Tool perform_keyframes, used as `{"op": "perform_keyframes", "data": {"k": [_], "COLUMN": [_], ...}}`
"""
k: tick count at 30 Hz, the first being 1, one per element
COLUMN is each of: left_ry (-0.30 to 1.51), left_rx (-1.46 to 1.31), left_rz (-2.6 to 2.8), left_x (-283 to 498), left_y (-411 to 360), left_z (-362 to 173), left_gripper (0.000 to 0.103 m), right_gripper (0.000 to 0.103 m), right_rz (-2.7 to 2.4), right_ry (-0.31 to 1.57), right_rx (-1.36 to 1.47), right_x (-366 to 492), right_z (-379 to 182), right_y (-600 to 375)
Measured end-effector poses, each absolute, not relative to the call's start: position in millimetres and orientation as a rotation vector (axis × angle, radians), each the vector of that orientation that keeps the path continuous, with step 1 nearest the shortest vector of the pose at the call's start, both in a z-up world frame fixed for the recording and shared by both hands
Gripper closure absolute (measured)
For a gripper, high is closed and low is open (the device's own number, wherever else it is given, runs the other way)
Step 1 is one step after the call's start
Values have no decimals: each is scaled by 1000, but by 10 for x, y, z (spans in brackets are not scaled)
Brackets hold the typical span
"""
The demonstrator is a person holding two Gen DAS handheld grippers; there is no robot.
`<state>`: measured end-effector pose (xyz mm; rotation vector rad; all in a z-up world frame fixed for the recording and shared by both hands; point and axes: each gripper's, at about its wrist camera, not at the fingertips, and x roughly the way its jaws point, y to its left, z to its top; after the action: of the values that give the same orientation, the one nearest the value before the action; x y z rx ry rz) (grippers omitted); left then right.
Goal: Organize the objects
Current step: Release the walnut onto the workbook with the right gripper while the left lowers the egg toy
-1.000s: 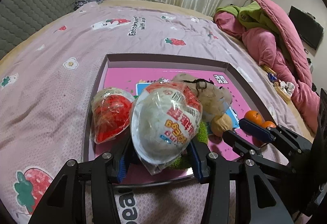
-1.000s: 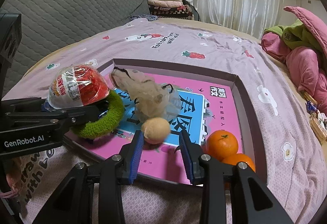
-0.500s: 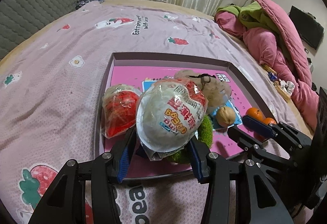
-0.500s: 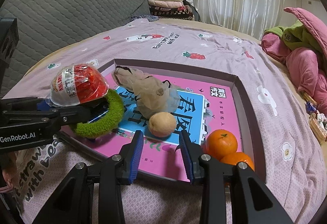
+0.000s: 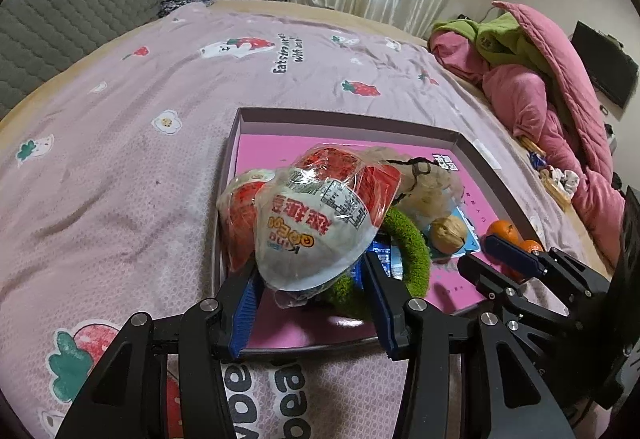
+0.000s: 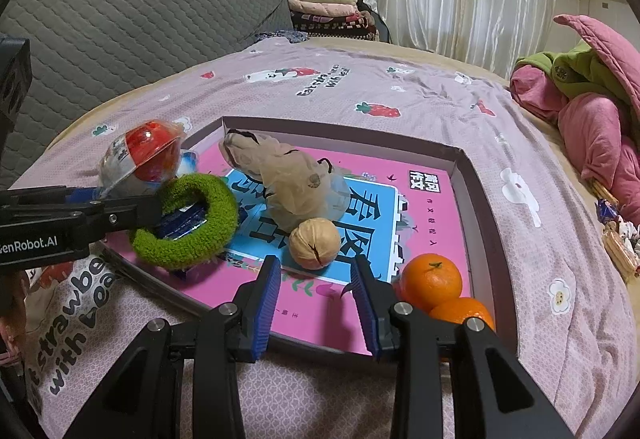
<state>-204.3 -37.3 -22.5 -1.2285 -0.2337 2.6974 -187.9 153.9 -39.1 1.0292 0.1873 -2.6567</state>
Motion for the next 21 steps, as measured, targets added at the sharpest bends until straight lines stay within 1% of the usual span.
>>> {"op": "perform_keyframes", "data": {"k": [21], "left_ry": [-275], "left_rx": [-1198], "left_rz": [2710], "left_x": [-1991], "left_y": [-500], "left_z": [-122], "left_gripper": [53], "right_gripper": [66], "right_rz": [-2666], "right_ry": [191], "right_rx": [1009], "right_x": [-1840], "right_z": [-344], "right_y": [1547]}}
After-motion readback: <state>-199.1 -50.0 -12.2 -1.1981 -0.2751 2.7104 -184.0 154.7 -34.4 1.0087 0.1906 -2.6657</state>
